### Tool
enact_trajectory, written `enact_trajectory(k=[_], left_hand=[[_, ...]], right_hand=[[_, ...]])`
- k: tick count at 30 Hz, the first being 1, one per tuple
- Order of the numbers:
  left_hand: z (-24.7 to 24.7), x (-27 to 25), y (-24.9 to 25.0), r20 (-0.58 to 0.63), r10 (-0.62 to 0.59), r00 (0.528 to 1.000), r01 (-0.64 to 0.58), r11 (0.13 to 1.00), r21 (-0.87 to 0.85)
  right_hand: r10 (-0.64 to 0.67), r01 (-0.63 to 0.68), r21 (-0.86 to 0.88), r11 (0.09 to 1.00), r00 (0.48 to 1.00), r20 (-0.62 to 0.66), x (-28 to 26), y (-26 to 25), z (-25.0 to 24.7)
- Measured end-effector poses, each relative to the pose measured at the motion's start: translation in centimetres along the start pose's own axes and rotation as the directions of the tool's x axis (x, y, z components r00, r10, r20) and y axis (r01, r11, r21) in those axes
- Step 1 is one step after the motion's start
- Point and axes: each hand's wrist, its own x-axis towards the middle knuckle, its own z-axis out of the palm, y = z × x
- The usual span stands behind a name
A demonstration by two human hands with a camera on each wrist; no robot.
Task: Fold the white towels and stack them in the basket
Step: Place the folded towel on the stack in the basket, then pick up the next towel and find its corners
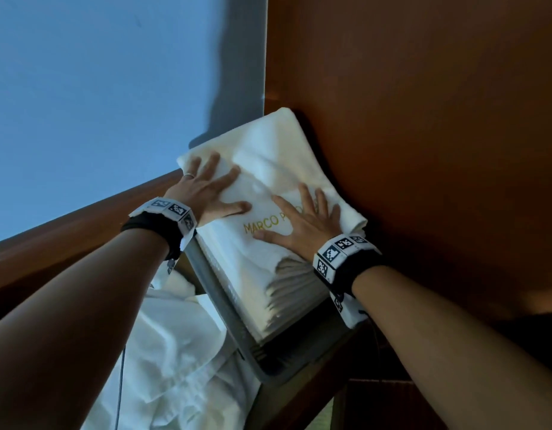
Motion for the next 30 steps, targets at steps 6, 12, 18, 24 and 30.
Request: enact_trajectory(k=[6,12,18,24,30], left_hand=[[-1.1,-4.7,-0.2,0.039,0.042,0.998,-0.040,0.998,-0.055],[-1.0,-15.3,-4.0,-0.012,0.062,0.998,-0.063,0.989,-0.132],[-0.6,-28.8,-13.6,-0.096,-0.082,0.992,0.065,0.983,-0.171],[1.6,-42.0,-24.0,-0.052,-0.332,0.942,0.309,0.917,-0.252],[5.1,-49.7,-29.0,-0.001,-0.466,0.885,0.457,0.869,-0.189]], right_hand=[[0.028,-0.026,-0.086,0.996,0.999,0.024,-1.9,-0.4,-1.1],[0.062,-0.076,-0.161,0.984,0.994,-0.086,-5.6,-3.5,-2.0],[0.020,-0.054,-0.119,0.991,0.961,-0.276,-12.4,-10.3,0.1],[-0.288,0.235,-0.184,0.955,0.884,-0.367,-17.7,-21.8,7.8],[-0.487,0.464,-0.188,0.866,0.868,-0.098,-20.4,-33.2,15.7]])
